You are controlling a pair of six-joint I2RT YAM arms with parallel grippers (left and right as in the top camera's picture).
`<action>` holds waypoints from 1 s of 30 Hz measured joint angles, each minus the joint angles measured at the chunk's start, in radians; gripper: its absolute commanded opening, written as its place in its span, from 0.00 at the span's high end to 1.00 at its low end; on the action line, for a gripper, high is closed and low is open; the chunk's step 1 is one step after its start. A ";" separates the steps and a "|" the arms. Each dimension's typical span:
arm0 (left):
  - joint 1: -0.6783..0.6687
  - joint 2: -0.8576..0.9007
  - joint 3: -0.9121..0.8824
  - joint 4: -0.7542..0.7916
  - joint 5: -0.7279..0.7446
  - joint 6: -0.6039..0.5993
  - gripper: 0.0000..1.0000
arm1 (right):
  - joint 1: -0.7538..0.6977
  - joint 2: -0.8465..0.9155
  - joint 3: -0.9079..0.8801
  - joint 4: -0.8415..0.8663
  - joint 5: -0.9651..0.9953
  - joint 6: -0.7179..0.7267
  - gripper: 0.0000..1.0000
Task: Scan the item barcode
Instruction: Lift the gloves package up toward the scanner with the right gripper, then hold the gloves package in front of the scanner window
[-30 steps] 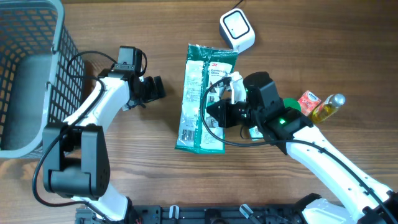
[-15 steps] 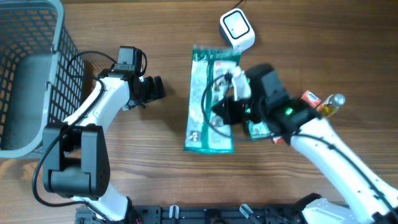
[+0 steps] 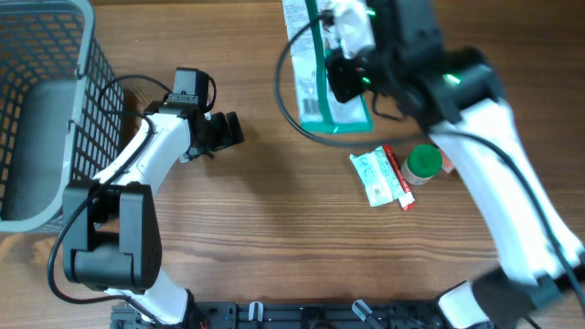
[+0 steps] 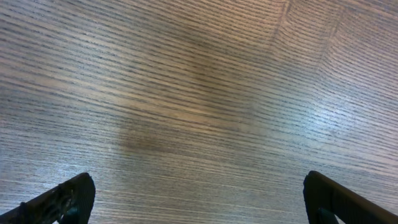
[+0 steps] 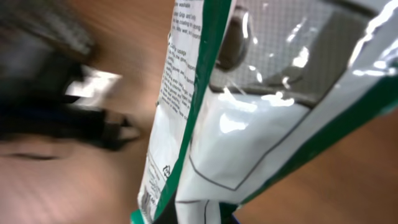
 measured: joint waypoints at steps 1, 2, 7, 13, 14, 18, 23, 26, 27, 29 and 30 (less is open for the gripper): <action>0.000 0.000 0.000 0.000 0.000 0.000 0.00 | 0.000 0.043 0.000 0.028 0.051 -0.052 0.96; 0.000 0.000 0.000 0.000 0.000 0.000 0.00 | 0.000 0.075 -0.001 0.056 0.093 -0.087 0.96; 0.000 0.000 0.000 0.000 0.000 0.000 0.00 | 0.000 0.233 -0.001 0.221 0.336 -0.279 0.96; 0.000 0.000 0.000 -0.001 0.000 0.000 0.00 | 0.000 0.369 -0.003 0.513 0.581 -0.531 0.96; 0.000 0.000 0.000 0.000 0.000 0.000 0.00 | 0.000 0.383 -0.003 0.563 0.607 -0.564 0.96; 0.000 0.000 0.000 0.000 0.000 0.000 0.00 | 0.000 0.445 -0.003 0.781 0.698 -0.715 0.96; 0.000 0.000 0.000 0.000 0.000 0.000 0.00 | 0.001 0.526 -0.003 0.986 0.766 -0.837 0.96; 0.000 0.000 0.000 0.000 0.000 0.000 0.00 | 0.001 0.576 -0.003 1.068 0.776 -0.858 0.96; 0.000 0.000 0.000 0.000 0.000 0.000 0.00 | 0.001 0.592 -0.003 1.073 0.776 -0.862 0.96; 0.000 0.000 0.000 0.000 0.000 0.000 0.00 | 0.001 0.624 -0.003 1.083 0.779 -0.866 0.96; 0.000 0.000 0.000 0.000 0.000 0.000 0.00 | 0.001 0.640 -0.003 1.086 0.780 -0.866 0.96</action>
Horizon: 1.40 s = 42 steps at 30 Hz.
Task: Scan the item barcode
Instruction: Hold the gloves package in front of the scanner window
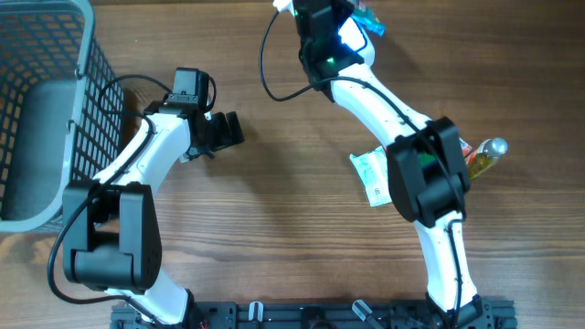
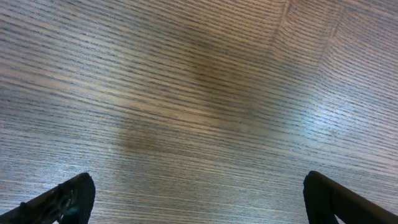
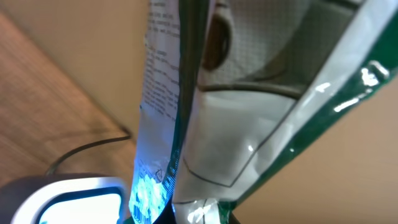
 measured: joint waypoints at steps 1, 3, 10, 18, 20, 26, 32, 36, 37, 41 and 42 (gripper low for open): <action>0.000 0.000 0.000 0.000 0.000 0.000 0.00 | 0.000 0.012 0.000 0.000 0.000 0.000 0.96; 0.000 0.000 0.000 0.000 0.000 0.000 0.00 | 0.002 0.035 0.000 -0.001 0.000 0.003 0.96; 0.000 0.000 0.000 0.000 0.000 0.000 0.00 | 0.028 0.047 0.000 0.000 0.000 0.061 0.96; 0.000 0.000 0.000 0.000 0.000 0.000 0.00 | 0.097 0.047 0.000 -0.081 0.017 0.121 0.96; 0.000 0.000 0.000 0.000 0.000 0.000 0.00 | 0.108 0.047 0.000 -0.111 0.030 0.143 0.96; 0.000 0.000 0.000 0.000 0.000 0.000 0.00 | 0.108 0.047 0.000 -0.226 0.051 0.217 0.96; 0.000 0.000 0.000 0.000 0.000 0.000 0.00 | 0.106 0.047 0.000 -0.259 0.023 0.280 0.96; 0.000 0.000 0.000 0.000 0.000 0.000 0.00 | 0.104 0.047 0.000 -0.259 0.014 0.310 0.96; 0.000 0.000 0.000 0.000 0.000 0.000 0.00 | 0.102 0.047 0.000 -0.258 0.012 0.314 0.96; 0.000 0.000 0.000 0.000 0.000 0.000 0.00 | 0.089 0.044 0.000 -0.235 0.010 0.340 0.96; 0.000 0.000 0.000 0.000 0.000 0.000 0.00 | 0.087 0.038 0.000 -0.238 0.010 0.351 0.96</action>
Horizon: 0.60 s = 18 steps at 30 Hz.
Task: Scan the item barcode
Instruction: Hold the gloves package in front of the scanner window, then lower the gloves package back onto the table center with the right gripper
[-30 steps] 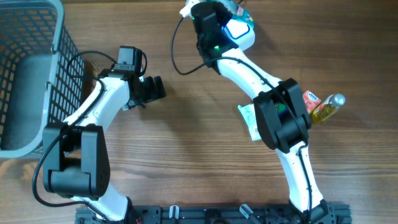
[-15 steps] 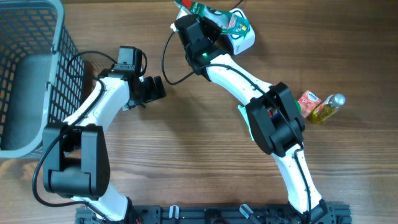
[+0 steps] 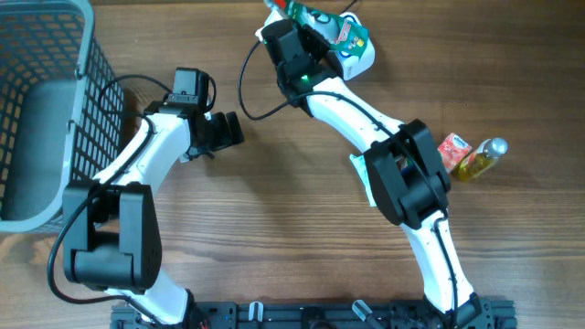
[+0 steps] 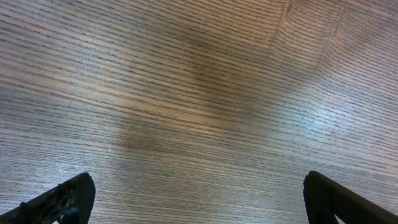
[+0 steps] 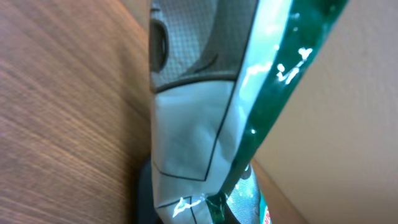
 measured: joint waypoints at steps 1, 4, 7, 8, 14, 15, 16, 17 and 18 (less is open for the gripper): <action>0.000 0.000 0.000 0.000 0.000 0.000 0.00 | -0.002 -0.012 0.000 -0.015 0.000 0.018 0.96; 0.000 0.000 0.000 0.000 0.000 0.000 0.00 | -0.005 -0.093 -0.003 -0.127 -0.033 0.089 0.96; 0.000 0.000 0.000 0.000 0.000 0.000 0.00 | -0.004 -0.252 -0.003 -0.350 -0.156 0.211 0.96; 0.000 0.000 0.000 0.000 0.000 0.000 0.00 | -0.004 -0.296 -0.002 -0.410 -0.195 0.256 0.96; 0.000 0.000 0.000 0.000 0.000 0.000 0.00 | -0.033 -0.474 0.014 -0.808 -0.617 0.573 0.96; 0.000 0.000 0.000 0.000 0.000 0.000 0.00 | -0.045 -0.469 0.003 -0.894 -0.734 0.648 0.96; 0.000 0.000 0.000 0.000 0.000 0.000 0.00 | -0.050 -0.465 -0.010 -0.921 -0.777 0.676 0.96; 0.000 0.000 0.000 0.000 0.000 0.000 0.00 | -0.054 -0.461 -0.037 -0.939 -0.821 0.709 0.96; 0.000 0.000 0.000 0.000 0.000 0.000 0.00 | -0.056 -0.460 -0.069 -0.949 -0.856 0.737 0.96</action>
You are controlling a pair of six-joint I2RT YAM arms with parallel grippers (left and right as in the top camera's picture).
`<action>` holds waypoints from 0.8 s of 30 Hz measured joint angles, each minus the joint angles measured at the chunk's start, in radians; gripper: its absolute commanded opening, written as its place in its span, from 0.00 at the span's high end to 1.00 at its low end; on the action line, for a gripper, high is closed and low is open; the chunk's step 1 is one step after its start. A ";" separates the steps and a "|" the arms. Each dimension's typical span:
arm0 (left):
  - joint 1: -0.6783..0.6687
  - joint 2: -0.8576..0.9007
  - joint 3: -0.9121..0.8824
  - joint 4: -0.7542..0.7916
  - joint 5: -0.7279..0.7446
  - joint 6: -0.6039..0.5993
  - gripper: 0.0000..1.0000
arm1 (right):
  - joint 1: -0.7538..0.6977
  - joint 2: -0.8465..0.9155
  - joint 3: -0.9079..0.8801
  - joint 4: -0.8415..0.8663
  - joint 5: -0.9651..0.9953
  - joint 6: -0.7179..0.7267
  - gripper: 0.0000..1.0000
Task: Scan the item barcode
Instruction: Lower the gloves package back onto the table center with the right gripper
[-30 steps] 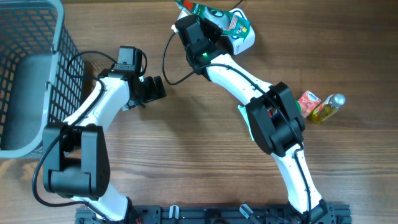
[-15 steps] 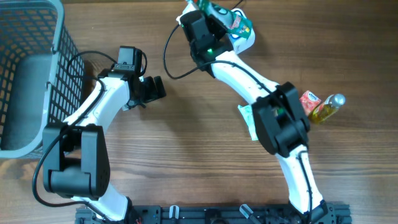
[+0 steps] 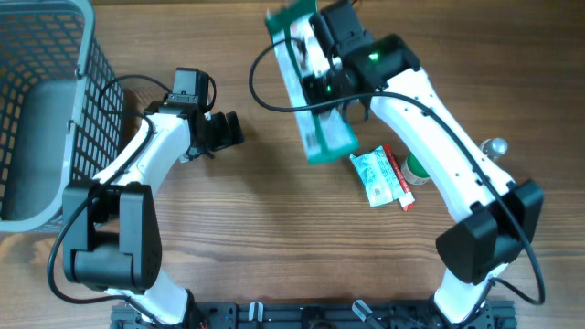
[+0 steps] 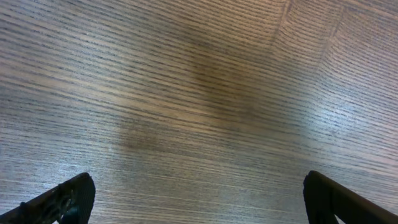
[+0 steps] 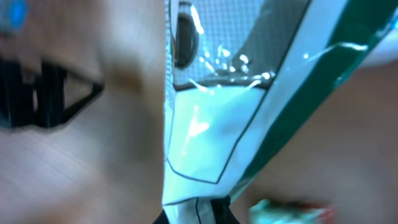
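Note:
My right gripper [image 3: 322, 57] is shut on a green and white snack bag [image 3: 313, 96], held above the table's middle back; the overhead view shows the bag blurred. In the right wrist view the bag [image 5: 211, 130] fills the frame, pinched at the bottom by the gripper [image 5: 198, 211]. My left gripper [image 3: 228, 128] is open over bare wood at the left, its two dark fingertips [image 4: 62, 199] far apart with nothing between them. No scanner shows.
A grey wire basket [image 3: 46, 110] stands at the far left. A teal and white packet [image 3: 373, 175] with a red packet [image 3: 398, 175] beside it lies right of centre. A green-capped bottle [image 3: 422, 163] and a clear bottle tip [image 3: 494, 146] lie partly under my right arm.
My right gripper has moved with the bag from the table's back edge toward the front and right, now over the middle back. The left arm has not moved.
My right gripper held the bag above the table's upper right. It then was at the back edge with blue light on the bag, and stayed there, shifted left. Now it holds the bag back over the table. The left gripper stayed open throughout.

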 measured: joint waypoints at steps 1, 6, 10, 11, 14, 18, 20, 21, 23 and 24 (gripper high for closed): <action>0.000 0.000 0.000 0.000 0.000 0.000 0.00 | -0.001 0.002 -0.043 -0.007 -0.039 0.032 0.96; 0.000 0.000 0.000 0.000 0.000 0.000 0.00 | 0.001 0.024 -0.220 0.056 -0.145 0.142 0.95; 0.000 0.000 0.000 0.000 0.000 0.000 0.00 | 0.001 0.029 -0.299 0.109 -0.171 0.177 0.94; 0.000 0.000 0.000 0.000 0.000 0.000 0.00 | 0.001 0.029 -0.315 0.124 -0.177 0.182 0.90; 0.000 0.000 0.000 0.000 0.000 0.000 0.00 | 0.001 0.029 -0.344 0.153 -0.185 0.195 0.52; 0.000 0.000 0.000 0.000 0.000 0.000 0.00 | 0.001 0.029 -0.356 0.166 -0.184 0.202 0.37; 0.000 0.000 0.000 0.000 0.000 0.000 0.00 | 0.001 0.029 -0.356 0.167 -0.181 0.208 0.34; 0.000 0.000 0.000 0.000 0.000 0.000 0.00 | 0.001 0.029 -0.356 0.167 -0.177 0.208 0.34; 0.000 0.000 0.000 0.000 0.000 0.000 0.00 | 0.001 0.029 -0.356 0.167 -0.163 0.208 0.21; 0.000 0.000 0.000 0.000 0.000 0.000 0.00 | 0.001 0.029 -0.356 0.167 -0.157 0.211 0.21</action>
